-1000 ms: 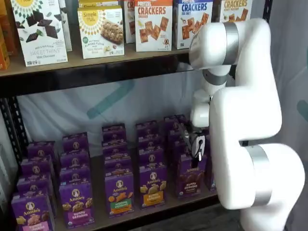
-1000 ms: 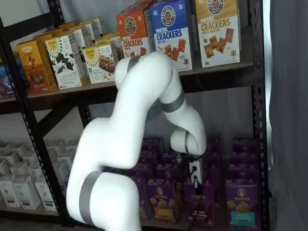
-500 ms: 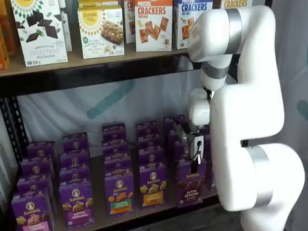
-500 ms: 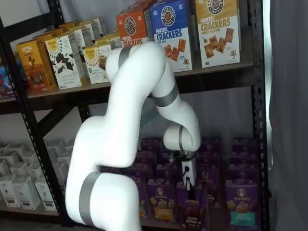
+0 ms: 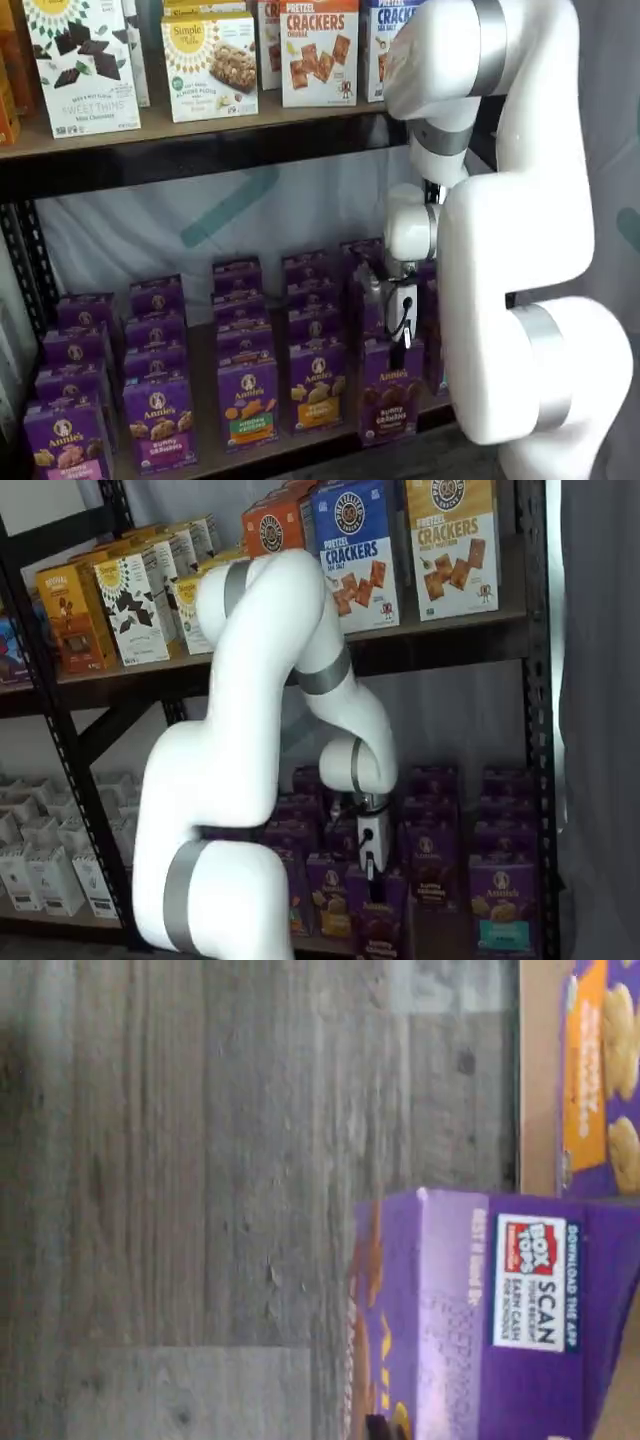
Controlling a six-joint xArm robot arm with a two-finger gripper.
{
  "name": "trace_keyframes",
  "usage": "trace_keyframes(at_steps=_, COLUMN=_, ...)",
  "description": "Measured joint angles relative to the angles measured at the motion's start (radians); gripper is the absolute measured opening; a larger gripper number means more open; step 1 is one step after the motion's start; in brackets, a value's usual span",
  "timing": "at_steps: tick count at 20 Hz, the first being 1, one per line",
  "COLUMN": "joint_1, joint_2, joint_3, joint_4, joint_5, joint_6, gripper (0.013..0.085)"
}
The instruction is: Pick up the purple box with a brown patch in the center, on the bottom shelf, the fifth box from the left
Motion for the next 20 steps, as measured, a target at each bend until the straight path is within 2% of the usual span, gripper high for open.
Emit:
trace_keyframes(at_steps=10, joint_1=0.037, joint_2=-0.155, joint_3=0.189, joint_4=0.090, joint_5=-0.048, joint_6=-0.050, gripper=0.0290)
trace_keyframes(at_steps=20, joint_1=0.079, joint_2=-0.330, joint_3=0.355, joint_4=0.134, joint_5=-0.060, joint_6=-0.049, gripper=0.0290)
